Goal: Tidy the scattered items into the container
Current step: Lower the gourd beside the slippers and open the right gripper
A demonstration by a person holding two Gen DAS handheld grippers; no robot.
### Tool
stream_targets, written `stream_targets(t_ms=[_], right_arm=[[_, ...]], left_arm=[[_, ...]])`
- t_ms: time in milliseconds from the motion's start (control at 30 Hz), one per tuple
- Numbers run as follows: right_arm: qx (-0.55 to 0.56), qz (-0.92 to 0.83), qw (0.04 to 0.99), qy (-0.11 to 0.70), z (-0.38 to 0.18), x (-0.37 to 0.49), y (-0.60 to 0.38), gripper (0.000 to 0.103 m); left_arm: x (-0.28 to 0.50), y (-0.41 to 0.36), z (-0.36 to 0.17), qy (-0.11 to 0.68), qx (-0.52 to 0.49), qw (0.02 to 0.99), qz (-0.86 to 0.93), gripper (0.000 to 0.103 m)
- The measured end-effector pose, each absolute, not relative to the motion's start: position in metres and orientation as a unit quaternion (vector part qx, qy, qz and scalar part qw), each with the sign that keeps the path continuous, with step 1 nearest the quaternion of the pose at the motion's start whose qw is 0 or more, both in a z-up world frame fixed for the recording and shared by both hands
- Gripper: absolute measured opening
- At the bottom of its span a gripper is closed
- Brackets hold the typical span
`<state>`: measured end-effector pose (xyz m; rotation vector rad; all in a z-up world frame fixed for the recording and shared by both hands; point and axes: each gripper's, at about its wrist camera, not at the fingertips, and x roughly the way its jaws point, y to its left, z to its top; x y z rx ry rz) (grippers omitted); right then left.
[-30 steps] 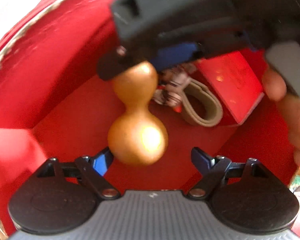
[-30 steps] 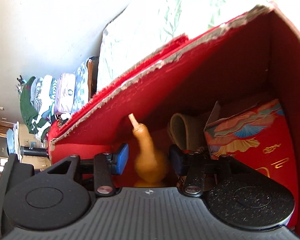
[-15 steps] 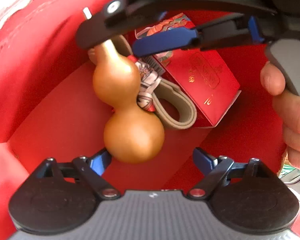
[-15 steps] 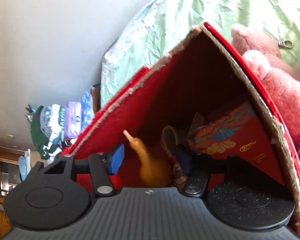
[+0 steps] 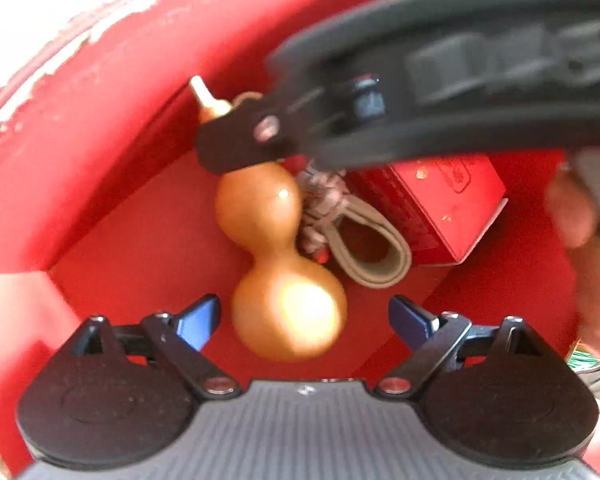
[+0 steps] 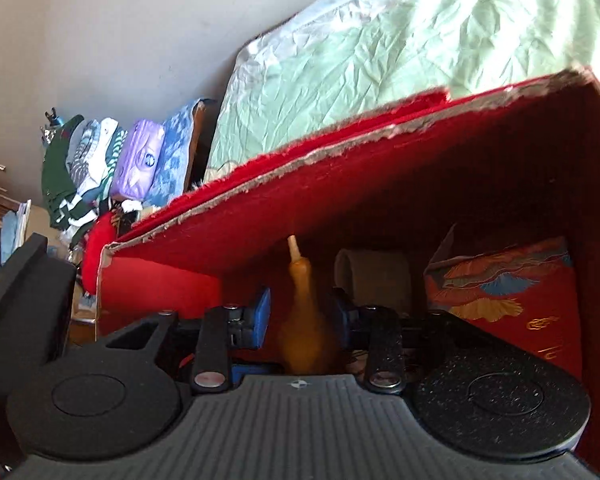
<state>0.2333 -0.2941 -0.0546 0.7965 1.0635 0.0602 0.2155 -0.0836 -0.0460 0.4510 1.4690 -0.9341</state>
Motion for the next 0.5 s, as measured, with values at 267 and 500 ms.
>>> stream_targets(t_ms=[267, 500], right_arm=[[0.448, 0.035, 0.779, 0.437, -0.054, 0.213, -0.314, 0.032], [0.453, 0.021, 0.780, 0.431, -0.051, 0.209, -0.315, 0.033]], left_arm=[[0.200, -0.089, -0.054, 0.653, 0.206, 0.590, -0.427, 0.091], [0.199, -0.088, -0.049, 0.643, 0.198, 0.605, -0.426, 0.091]])
